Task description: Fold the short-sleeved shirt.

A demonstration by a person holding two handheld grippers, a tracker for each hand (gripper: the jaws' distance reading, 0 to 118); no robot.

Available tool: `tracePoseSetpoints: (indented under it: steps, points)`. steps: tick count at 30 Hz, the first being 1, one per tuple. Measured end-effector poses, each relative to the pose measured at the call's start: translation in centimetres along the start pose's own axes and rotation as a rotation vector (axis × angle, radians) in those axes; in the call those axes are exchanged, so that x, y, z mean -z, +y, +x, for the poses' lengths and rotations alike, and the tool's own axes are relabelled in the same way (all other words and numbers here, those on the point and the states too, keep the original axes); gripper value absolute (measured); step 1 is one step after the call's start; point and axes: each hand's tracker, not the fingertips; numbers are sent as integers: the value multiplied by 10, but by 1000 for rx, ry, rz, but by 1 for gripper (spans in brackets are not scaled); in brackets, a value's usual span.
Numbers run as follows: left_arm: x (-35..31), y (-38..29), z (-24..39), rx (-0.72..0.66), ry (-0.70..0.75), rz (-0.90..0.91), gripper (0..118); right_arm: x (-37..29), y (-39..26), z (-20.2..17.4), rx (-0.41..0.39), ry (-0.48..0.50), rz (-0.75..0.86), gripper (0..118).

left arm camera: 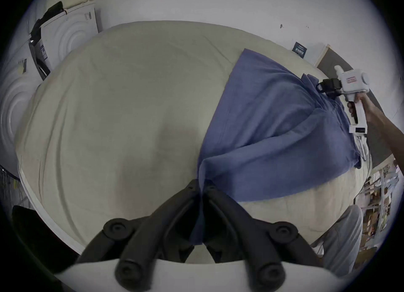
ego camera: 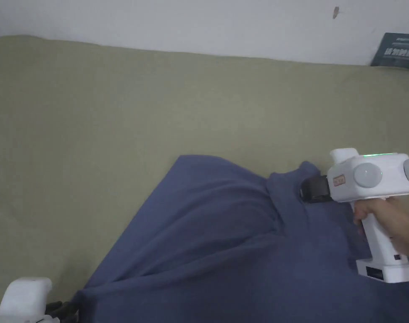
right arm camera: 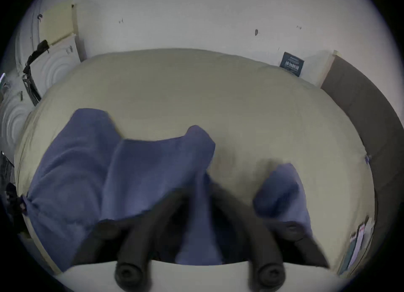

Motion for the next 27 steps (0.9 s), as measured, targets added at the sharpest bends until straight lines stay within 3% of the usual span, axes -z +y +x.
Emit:
tracePoseSetpoints:
  steps: [2,4,6,7,9,13,15,17,27]
  points:
    - [1,0,1,-6,-2,1,1,8,-4,-3,-73,0,-3,110]
    - [2,2,0,-17,-6,-1,1,8,-5,0,-57,-2,19,111]
    - [4,2,-2,-21,-10,-5,1,3,-4,1,-8,19,-10,100]
    - [4,2,-2,-22,-12,-6,1,-3,-3,0,-13,16,-6,74]
    - [4,3,-3,-28,-15,-9,1,-19,-5,-3,-44,-2,46,10]
    - [0,5,-4,-40,-25,-19,1,-64,-17,-2,-35,37,124,10]
    - [-7,7,-3,-48,-30,-20,1,-97,-26,0,-78,-7,203,10]
    - [-17,8,0,-29,-12,-4,1,-133,-33,4,-56,21,264,10]
    - [-126,65,35,17,-22,297,1,-341,-66,33,13,17,634,9]
